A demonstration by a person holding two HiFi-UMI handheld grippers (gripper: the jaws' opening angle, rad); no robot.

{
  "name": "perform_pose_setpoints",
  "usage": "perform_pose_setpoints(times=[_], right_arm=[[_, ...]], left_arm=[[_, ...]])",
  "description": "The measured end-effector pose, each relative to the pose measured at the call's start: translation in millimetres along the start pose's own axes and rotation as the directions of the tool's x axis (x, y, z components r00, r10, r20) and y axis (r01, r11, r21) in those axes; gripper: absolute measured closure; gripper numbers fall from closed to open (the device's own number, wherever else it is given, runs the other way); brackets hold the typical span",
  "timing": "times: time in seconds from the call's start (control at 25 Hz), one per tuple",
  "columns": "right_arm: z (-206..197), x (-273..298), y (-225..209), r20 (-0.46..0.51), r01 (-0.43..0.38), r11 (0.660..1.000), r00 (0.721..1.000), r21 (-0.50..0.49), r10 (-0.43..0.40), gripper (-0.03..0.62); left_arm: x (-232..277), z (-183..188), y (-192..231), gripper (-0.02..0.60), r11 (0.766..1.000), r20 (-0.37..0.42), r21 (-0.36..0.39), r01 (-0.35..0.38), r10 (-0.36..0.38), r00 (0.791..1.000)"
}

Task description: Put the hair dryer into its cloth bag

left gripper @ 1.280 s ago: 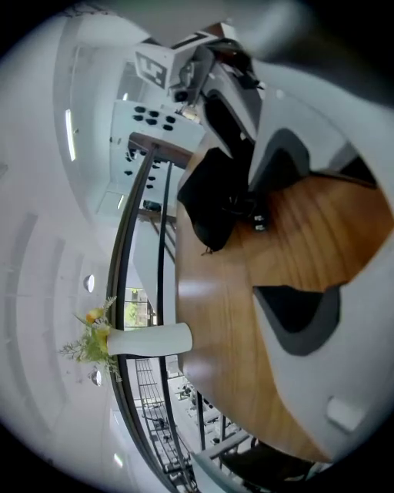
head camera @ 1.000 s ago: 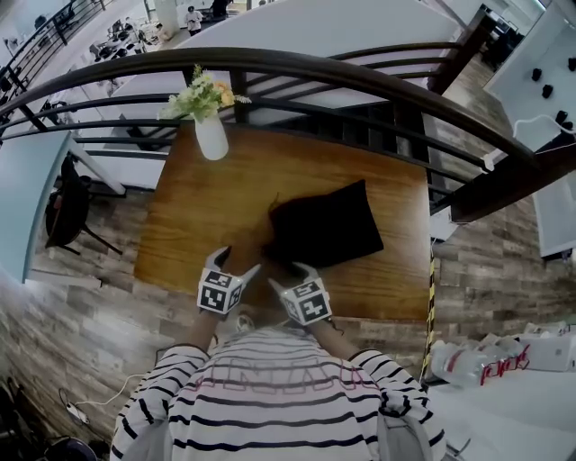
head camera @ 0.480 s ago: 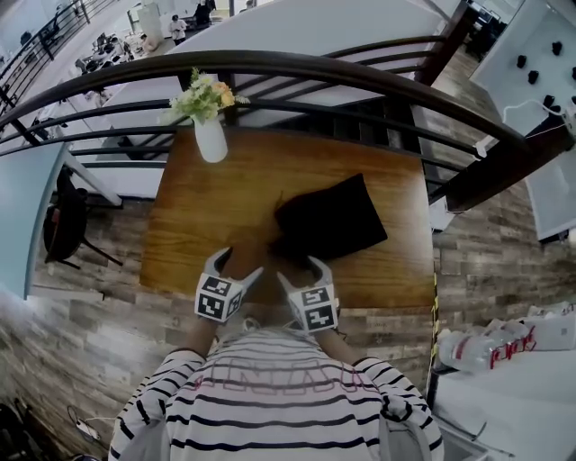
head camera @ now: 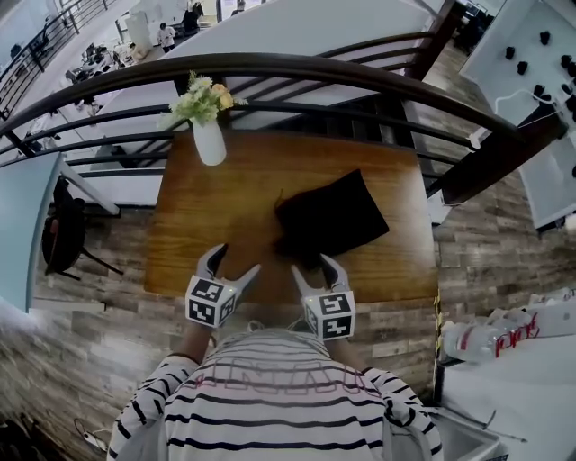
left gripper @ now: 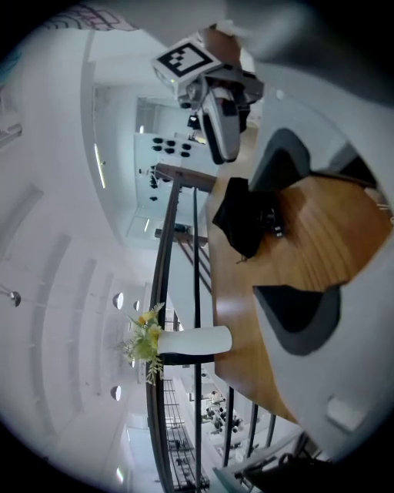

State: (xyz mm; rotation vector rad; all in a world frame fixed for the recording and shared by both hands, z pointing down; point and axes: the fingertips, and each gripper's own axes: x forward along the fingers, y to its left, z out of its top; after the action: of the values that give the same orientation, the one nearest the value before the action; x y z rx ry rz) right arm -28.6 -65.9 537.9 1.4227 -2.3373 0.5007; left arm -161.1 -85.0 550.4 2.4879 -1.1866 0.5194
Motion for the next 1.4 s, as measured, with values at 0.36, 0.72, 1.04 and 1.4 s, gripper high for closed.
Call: perform_pose_setpoints(times=[0.36, 0.72, 1.04, 1.4], right_arm=[[19.2, -27.6, -20.6, 0.075, 0.081, 0.996, 0.994, 0.038, -0.083, 0.500], [25.3, -37.6, -20.0, 0.111, 0.081, 0.995, 0.990, 0.051, -0.086, 0.592], [35.1, -48.0, -19.4, 0.154, 0.074, 0.997, 0.985, 0.003, -0.074, 0.592], [34.2, -49.5, -14.3, 0.147, 0.057, 0.998, 0.988, 0.000, -0.056, 0.594]], left_arm=[[-13.5, 21.7, -15.5, 0.207, 0.998, 0.062, 0.036, 0.048, -0.050, 0.997], [-30.0, 39.4, -25.8, 0.379, 0.998, 0.139, 0.029, 0.053, -0.056, 0.989], [-39.5, 45.6, -31.2, 0.509, 0.998, 0.168, 0.032, 0.062, -0.066, 0.984], [-39.4, 43.2, -34.0, 0.578, 0.997, 0.163, 0.030, 0.070, -0.074, 0.984]])
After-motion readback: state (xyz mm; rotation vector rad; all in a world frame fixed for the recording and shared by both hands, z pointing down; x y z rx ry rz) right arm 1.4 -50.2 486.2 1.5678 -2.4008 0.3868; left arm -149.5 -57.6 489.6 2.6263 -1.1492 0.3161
